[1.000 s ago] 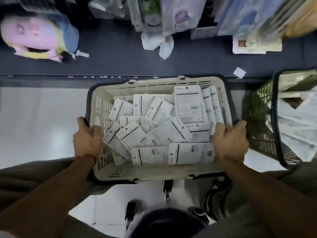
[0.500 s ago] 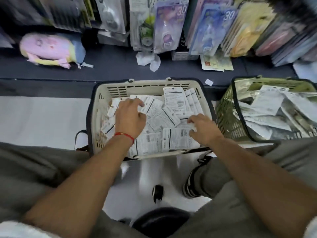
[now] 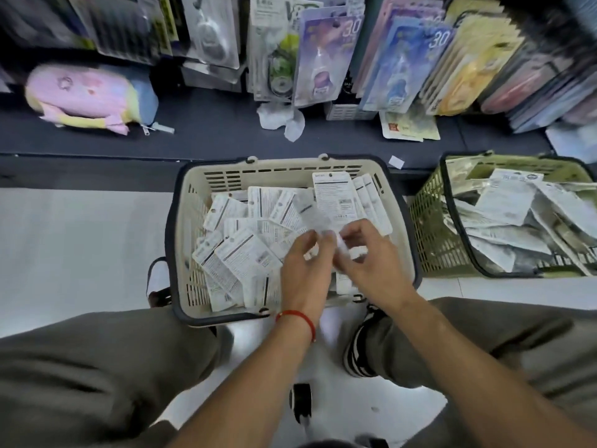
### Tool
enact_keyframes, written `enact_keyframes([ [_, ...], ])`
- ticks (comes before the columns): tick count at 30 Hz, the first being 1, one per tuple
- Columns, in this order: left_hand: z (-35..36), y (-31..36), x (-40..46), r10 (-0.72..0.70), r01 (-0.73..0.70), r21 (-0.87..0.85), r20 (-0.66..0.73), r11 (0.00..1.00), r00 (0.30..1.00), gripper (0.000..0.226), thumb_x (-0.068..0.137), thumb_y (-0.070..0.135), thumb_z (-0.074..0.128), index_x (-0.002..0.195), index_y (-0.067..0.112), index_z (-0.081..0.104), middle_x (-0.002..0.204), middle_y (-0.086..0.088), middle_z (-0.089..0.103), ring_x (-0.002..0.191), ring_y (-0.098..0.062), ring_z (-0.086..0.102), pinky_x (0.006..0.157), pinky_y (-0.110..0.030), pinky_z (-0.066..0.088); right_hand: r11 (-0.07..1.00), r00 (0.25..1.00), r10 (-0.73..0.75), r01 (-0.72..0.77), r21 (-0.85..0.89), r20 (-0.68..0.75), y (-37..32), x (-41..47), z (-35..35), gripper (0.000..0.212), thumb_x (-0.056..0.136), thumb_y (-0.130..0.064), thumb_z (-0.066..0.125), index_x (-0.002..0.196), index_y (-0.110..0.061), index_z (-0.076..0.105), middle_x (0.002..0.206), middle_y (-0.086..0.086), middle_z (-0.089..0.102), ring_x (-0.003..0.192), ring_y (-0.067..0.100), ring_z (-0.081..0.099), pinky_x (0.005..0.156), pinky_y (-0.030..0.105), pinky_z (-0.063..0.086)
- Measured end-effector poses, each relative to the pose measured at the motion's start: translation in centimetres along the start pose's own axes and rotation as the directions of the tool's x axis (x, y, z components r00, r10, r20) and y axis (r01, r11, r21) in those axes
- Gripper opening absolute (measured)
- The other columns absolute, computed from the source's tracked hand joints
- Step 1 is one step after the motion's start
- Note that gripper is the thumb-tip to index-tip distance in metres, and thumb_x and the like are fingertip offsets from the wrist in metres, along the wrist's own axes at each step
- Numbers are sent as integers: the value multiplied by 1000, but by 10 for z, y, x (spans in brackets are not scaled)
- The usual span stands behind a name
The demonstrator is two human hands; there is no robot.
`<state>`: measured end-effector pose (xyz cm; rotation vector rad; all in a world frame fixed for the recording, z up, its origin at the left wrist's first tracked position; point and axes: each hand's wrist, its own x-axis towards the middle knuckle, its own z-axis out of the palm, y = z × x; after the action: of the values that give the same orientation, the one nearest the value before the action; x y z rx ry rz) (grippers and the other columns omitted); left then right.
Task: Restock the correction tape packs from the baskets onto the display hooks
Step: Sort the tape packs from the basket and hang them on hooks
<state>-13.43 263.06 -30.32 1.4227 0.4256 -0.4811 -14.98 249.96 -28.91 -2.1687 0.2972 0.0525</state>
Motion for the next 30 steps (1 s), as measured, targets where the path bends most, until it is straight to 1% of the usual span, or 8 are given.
enact_keyframes([
  [4,-12,5,25,-115,98,-257,-51,961,992,27,101,37,67,125,29,58,120,-2,74,101,-21,76,78,-47,66,999,991,16,-22,48,136,-9,22,15,20,93,-37,66,111,-32,73,109,-17,72,107,3,66,91,34,59],
  [8,-49,15,54,-82,61,-161,-132,985,988,32,103,27,65,135,26,61,124,6,65,108,-12,66,82,-45,66,825,989,142,-100,-556,33,5,66,12,53,101,-38,67,146,-14,56,145,5,50,136,24,45,115,40,40],
  [11,-66,24,59,33,-30,36,-90,999,995,26,102,22,64,118,42,64,112,12,66,106,-18,66,90,-47,63,750,979,185,-82,-656,88,6,75,20,39,97,-41,69,129,-20,65,141,1,50,134,24,40,110,39,32],
  [17,-86,24,57,259,-260,358,53,897,965,32,106,35,55,134,51,53,105,10,72,84,-11,70,69,-30,60,986,984,161,-164,-41,-71,-23,77,17,16,93,-20,70,93,-26,55,78,-10,62,67,-1,55,74,20,42],
  [19,-85,20,55,311,-335,381,125,862,942,37,107,33,55,138,52,51,105,9,72,76,-4,68,65,-26,59,913,961,271,-241,329,-49,-34,69,12,18,97,-13,68,107,-25,59,92,3,71,67,-3,62,56,15,49],
  [24,-78,12,43,378,-481,425,306,767,874,46,103,48,61,148,45,50,149,19,56,137,-2,52,112,-30,46,646,935,339,-313,696,105,-44,43,7,25,99,-10,65,123,-17,68,92,-3,78,81,19,75,73,35,63],
  [27,-73,14,38,394,-538,467,374,702,840,61,90,44,78,145,43,53,141,21,60,129,7,54,108,-18,46,503,910,391,-334,798,135,-45,32,2,37,96,-17,74,127,0,64,105,18,79,82,22,79,74,33,63],
  [30,-67,20,37,429,-534,456,320,712,845,49,91,30,80,135,38,60,120,12,72,108,-7,68,94,-34,59,458,913,358,-354,815,195,-37,22,-3,43,94,-40,78,122,-9,68,110,20,78,92,26,80,79,32,63],
])
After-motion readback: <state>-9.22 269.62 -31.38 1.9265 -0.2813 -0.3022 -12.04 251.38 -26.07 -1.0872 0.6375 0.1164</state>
